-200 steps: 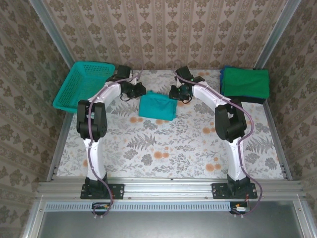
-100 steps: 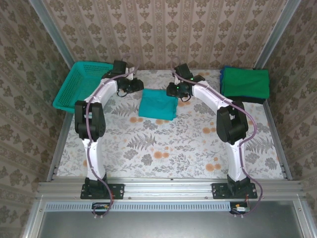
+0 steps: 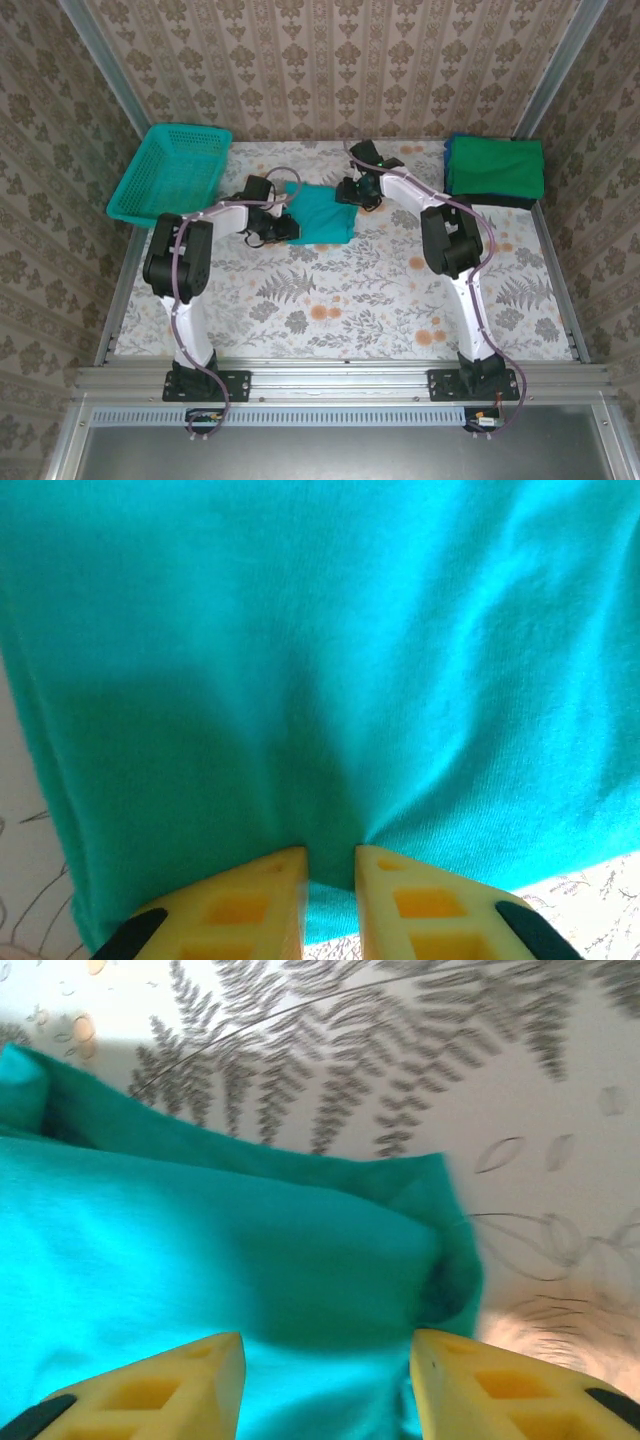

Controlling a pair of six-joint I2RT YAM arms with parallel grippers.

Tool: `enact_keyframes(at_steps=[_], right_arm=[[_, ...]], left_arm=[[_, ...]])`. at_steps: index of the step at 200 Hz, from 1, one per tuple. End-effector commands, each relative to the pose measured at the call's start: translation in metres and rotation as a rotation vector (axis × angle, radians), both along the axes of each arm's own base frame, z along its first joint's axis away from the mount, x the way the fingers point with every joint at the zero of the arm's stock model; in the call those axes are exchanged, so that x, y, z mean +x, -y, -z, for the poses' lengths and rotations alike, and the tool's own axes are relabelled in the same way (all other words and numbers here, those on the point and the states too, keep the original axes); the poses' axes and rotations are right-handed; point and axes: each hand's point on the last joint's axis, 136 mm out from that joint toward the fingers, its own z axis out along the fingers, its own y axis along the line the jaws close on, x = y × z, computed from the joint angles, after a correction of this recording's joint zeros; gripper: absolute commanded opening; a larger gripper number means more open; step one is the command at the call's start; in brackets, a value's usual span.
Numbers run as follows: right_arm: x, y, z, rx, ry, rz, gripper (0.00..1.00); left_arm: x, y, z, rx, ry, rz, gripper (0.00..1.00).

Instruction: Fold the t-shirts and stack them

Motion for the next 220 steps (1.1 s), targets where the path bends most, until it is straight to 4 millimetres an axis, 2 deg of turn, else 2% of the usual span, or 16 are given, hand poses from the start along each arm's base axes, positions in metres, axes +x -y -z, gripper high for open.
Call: enact_keyframes(at_steps=[1, 22, 34, 47, 68, 99, 121, 136, 153, 168, 181, 196, 220], right_arm=[[-0.006, 0.006, -0.036, -0.025, 0.056, -0.005, 0.52], [-0.025, -0.004, -0.067, -0.064, 0.137, -0.048, 0.54], [-0.039, -0.014, -0.076, -0.081, 0.170, -0.070, 0.51], [-0.053, -0.030, -0.074, -0.055, 0.180, -0.093, 0.49], [-0.072, -0.044, -0.052, -0.028, 0.142, -0.091, 0.37], [-0.094, -0.050, -0.013, 0.009, 0.074, -0.072, 0.34], [-0.104, -0.039, 0.011, -0.030, 0.044, -0.058, 0.34], [-0.112, -0.031, 0.028, -0.052, 0.009, -0.053, 0.33], [-0.120, -0.027, 0.035, -0.050, -0.006, -0.064, 0.34], [-0.125, -0.025, 0.032, -0.043, -0.001, -0.082, 0.37], [-0.127, -0.024, 0.021, -0.038, 0.009, -0.099, 0.38], [-0.127, -0.018, -0.001, -0.045, 0.044, -0.101, 0.40], [-0.118, -0.007, -0.031, -0.081, 0.135, -0.083, 0.46]], left_arm=[[-0.012, 0.002, -0.012, -0.007, 0.012, 0.020, 0.20], [-0.007, 0.005, -0.038, -0.022, 0.065, 0.015, 0.22], [0.003, 0.004, -0.053, -0.011, 0.095, 0.009, 0.22], [0.019, -0.001, -0.064, 0.008, 0.124, -0.007, 0.23], [0.052, -0.006, -0.071, 0.002, 0.142, -0.039, 0.23], [0.105, 0.003, -0.069, -0.008, 0.161, -0.047, 0.22], [0.129, 0.014, -0.049, -0.017, 0.141, -0.030, 0.22], [0.137, 0.017, -0.031, -0.021, 0.111, -0.024, 0.21], [0.141, 0.021, -0.016, -0.030, 0.091, -0.016, 0.20], [0.142, 0.022, -0.009, -0.026, 0.083, -0.012, 0.20], [0.141, 0.023, -0.011, -0.032, 0.083, -0.008, 0.20], [0.139, 0.022, -0.022, -0.034, 0.098, -0.003, 0.19], [0.135, 0.018, -0.058, -0.024, 0.171, 0.001, 0.21]])
